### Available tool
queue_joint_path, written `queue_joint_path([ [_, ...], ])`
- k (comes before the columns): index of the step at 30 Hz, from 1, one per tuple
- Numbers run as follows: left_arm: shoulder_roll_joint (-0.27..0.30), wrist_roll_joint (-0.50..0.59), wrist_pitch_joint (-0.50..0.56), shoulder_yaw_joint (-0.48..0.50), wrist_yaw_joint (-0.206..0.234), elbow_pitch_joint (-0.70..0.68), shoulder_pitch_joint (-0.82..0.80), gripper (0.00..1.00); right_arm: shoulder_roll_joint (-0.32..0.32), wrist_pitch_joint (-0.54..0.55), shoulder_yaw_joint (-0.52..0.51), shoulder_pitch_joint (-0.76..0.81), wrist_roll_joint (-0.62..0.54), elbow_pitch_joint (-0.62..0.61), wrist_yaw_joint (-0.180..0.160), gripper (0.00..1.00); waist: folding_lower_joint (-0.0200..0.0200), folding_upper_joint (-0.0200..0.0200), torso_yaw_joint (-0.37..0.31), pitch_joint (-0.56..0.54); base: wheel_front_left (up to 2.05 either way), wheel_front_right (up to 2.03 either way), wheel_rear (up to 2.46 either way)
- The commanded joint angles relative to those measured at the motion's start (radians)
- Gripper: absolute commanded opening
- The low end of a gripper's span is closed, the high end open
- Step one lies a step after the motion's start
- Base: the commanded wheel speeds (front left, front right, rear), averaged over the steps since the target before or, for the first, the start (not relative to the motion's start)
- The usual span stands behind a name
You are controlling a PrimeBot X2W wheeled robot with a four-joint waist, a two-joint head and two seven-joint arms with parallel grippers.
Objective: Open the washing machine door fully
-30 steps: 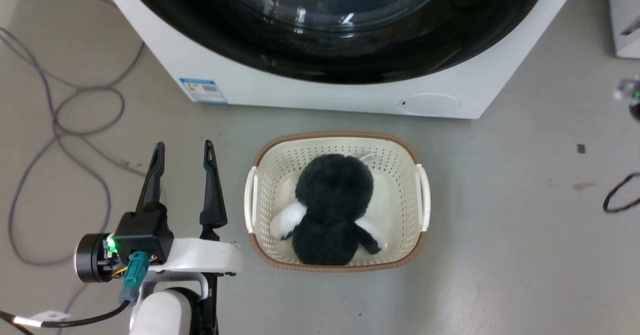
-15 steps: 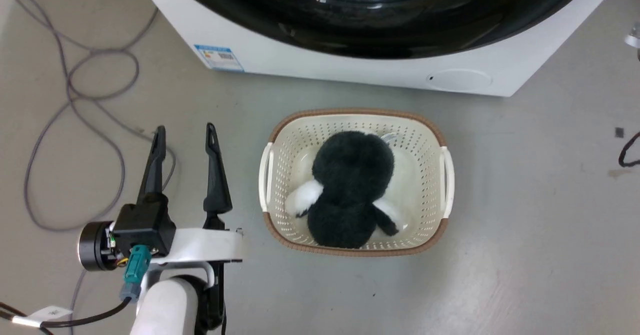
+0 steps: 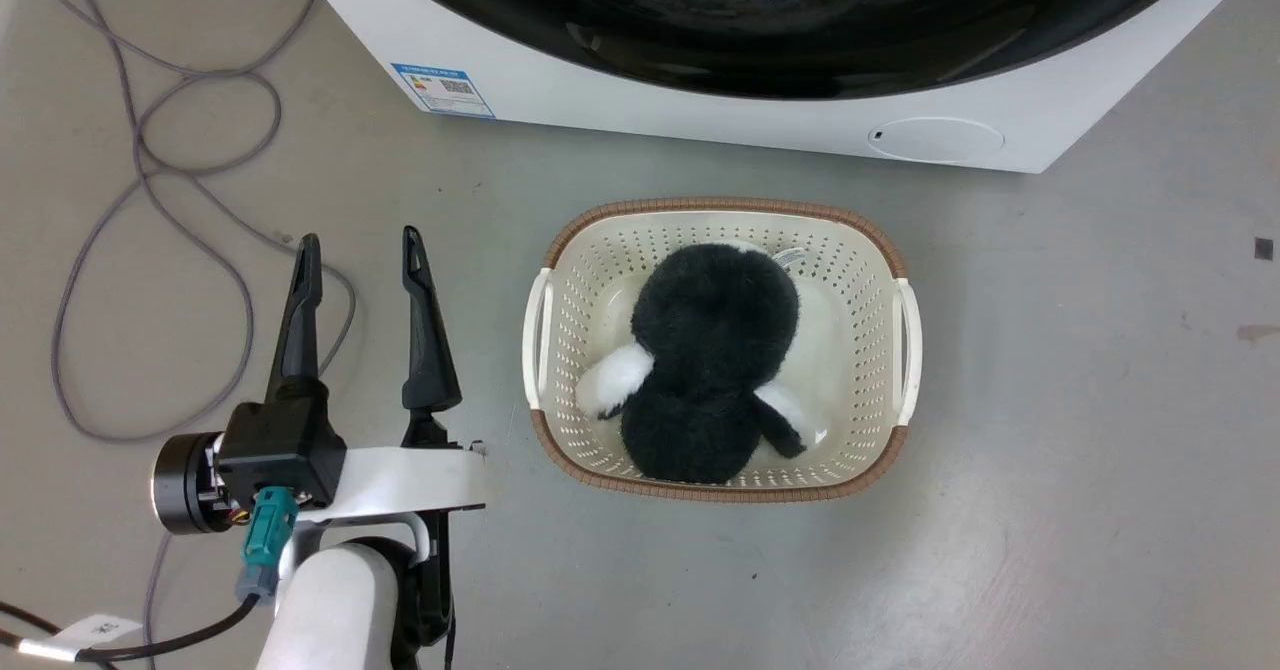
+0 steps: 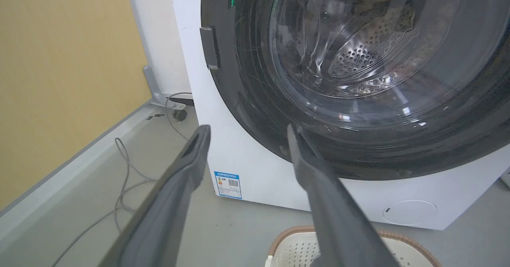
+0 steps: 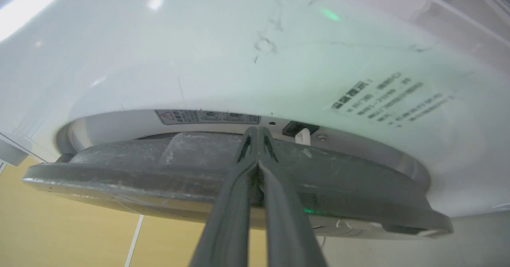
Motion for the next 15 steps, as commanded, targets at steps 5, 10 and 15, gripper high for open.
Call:
queue_joint_path([
  [5, 0.001, -0.006, -0.018, 0.002, 0.006, 0.000, -0.020, 1.00, 0.019, 0.081, 0.054, -0.025, 0.067, -0.015, 0.002, 0.00, -0.0001, 0.0000, -0.005, -0.008, 0.00, 0.00, 0.00],
  [10, 0.001, -0.002, -0.028, 0.008, 0.006, 0.000, -0.014, 1.00, 0.019, 0.125, 0.072, -0.016, 0.125, -0.022, 0.002, 0.00, -0.0001, 0.0000, -0.014, -0.019, 0.00, 0.00, 0.00],
  [15, 0.001, 0.003, -0.028, 0.017, -0.002, 0.007, 0.002, 1.00, 0.037, 0.142, 0.072, 0.040, 0.119, -0.050, 0.002, 0.00, -0.0001, 0.0000, -0.029, -0.051, 0.00, 0.00, 0.00],
])
